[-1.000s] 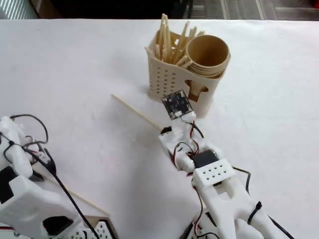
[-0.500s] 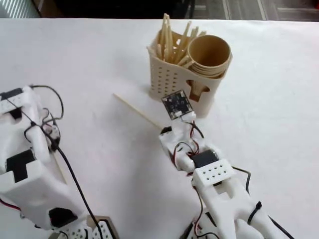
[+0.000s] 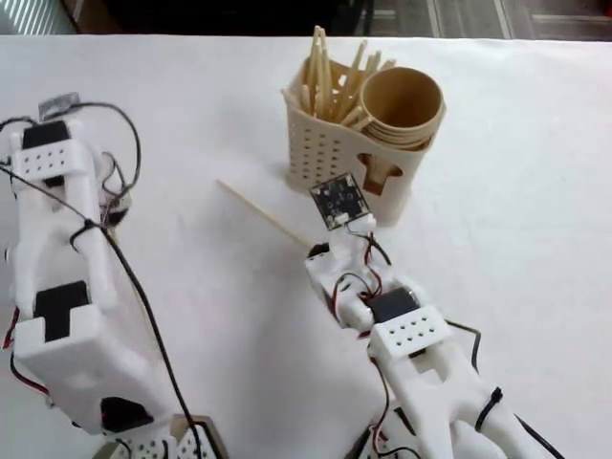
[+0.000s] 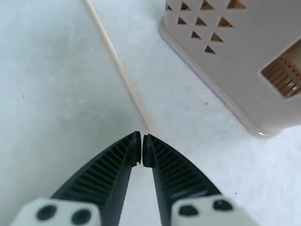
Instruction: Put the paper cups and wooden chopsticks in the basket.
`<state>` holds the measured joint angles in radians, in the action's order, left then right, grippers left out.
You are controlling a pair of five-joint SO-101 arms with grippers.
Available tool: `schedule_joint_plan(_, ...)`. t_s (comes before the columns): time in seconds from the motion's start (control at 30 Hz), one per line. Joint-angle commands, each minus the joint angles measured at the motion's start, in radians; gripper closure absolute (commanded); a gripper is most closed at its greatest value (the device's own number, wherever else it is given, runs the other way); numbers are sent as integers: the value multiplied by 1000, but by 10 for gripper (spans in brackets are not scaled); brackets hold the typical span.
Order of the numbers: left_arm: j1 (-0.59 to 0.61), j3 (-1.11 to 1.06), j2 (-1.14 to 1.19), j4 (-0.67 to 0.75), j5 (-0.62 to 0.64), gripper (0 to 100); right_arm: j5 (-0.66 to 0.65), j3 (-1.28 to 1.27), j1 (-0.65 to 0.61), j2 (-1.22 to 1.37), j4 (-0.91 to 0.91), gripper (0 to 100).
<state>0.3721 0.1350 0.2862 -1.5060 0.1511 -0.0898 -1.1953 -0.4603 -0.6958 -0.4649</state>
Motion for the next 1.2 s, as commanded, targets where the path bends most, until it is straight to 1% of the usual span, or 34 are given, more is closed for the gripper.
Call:
schedule_joint_plan(0.0,-45,186,-4,-63,11,976,-2,6,7,-25,19,980)
schedule_joint_plan(0.13,-84,405,-4,-170,11,976,-2,6,5,-27,18,980)
schedule_joint_plan(0.27,-125,635,-4,-244,11,976,-3,6,4,-33,12,980)
schedule_joint_plan(0.43,-174,888,-4,-250,11,976,-6,-2,-22,-33,8,980)
schedule_joint_plan(0.5,-200,977,-4,-241,8,976,-55,-20,-58,-35,4,980)
schedule_joint_plan(0.63,-283,1155,-4,-210,6,976,-158,-64,-137,-35,4,981)
schedule_joint_plan(0.73,-352,1270,-4,-161,6,976,-183,-83,-165,-35,4,981)
schedule_joint_plan(0.83,-420,1358,-4,-80,6,976,-186,-86,-166,-35,4,981)
schedule_joint_plan(1.03,-556,1413,-4,83,5,977,-186,-87,-166,-35,4,981)
schedule_joint_plan(1.17,-634,1410,4,152,5,977,-187,-87,-166,-35,5,981)
